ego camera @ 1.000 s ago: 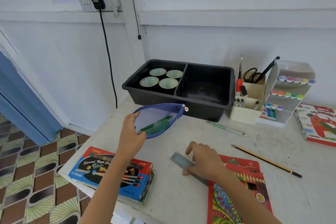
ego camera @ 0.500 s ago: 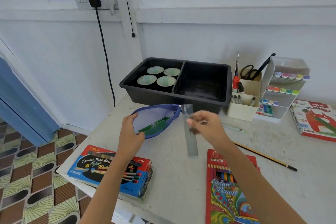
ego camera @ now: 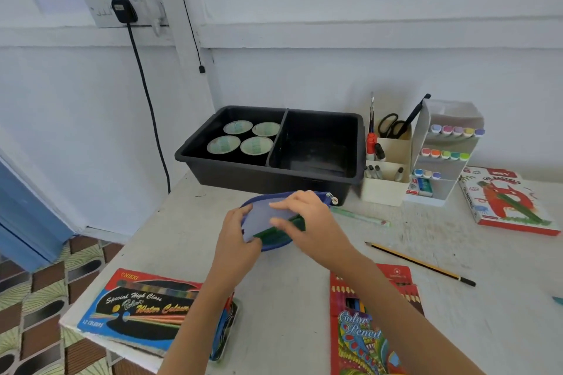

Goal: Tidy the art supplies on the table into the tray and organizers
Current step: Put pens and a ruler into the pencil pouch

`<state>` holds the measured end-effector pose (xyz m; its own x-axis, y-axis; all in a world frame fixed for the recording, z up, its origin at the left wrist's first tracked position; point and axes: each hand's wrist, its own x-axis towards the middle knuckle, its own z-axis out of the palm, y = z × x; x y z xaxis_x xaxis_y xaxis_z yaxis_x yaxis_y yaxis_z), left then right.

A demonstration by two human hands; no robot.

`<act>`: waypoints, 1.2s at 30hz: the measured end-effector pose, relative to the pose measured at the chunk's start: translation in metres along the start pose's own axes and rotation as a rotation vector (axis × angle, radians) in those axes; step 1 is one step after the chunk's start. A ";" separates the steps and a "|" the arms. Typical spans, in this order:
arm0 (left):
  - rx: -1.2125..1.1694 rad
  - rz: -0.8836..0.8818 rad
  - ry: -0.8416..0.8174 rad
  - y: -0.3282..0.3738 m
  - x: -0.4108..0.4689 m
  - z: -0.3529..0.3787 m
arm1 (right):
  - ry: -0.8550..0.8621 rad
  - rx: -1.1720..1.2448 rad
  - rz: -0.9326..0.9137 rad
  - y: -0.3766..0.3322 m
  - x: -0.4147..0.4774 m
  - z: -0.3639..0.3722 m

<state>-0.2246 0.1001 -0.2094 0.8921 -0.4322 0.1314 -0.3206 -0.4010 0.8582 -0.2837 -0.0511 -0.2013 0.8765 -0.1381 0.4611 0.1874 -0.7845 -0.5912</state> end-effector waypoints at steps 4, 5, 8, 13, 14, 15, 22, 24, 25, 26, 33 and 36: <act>0.024 -0.002 -0.011 -0.006 0.002 -0.002 | 0.482 0.017 0.361 0.036 -0.007 -0.023; 0.024 -0.001 -0.013 -0.007 0.002 -0.002 | 0.485 -0.059 0.484 0.053 -0.008 -0.029; 0.023 -0.002 -0.017 -0.007 0.003 0.000 | 0.086 -0.484 0.600 0.097 -0.018 -0.036; 0.003 -0.006 -0.031 -0.001 0.006 0.007 | 0.006 -0.664 0.574 0.117 -0.033 -0.039; 0.005 -0.008 -0.032 0.000 0.007 0.008 | 0.099 -0.638 0.600 0.116 -0.038 -0.041; 0.011 -0.007 -0.033 0.001 0.007 0.010 | 0.227 -0.584 0.622 0.113 -0.044 -0.042; 0.011 0.016 -0.107 0.020 0.008 0.035 | 0.681 0.097 0.317 0.031 -0.052 -0.063; 0.002 0.039 -0.144 0.027 0.009 0.048 | 0.547 0.034 0.177 0.021 -0.045 -0.060; -0.007 0.050 -0.159 0.031 0.009 0.054 | 0.469 -0.039 0.163 0.023 -0.042 -0.057; -0.024 0.056 -0.172 0.035 0.009 0.060 | 0.395 -0.139 0.164 0.029 -0.043 -0.054; -0.074 0.095 -0.206 0.043 0.011 0.073 | 0.480 -0.290 0.406 0.074 -0.092 -0.079; -0.067 0.092 -0.201 0.045 0.012 0.077 | 0.166 -0.425 0.591 0.092 -0.119 -0.090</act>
<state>-0.2529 0.0146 -0.2070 0.7767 -0.6193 0.1147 -0.3698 -0.3010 0.8790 -0.4108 -0.1611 -0.2504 0.6930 -0.6726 0.2595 -0.5114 -0.7123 -0.4807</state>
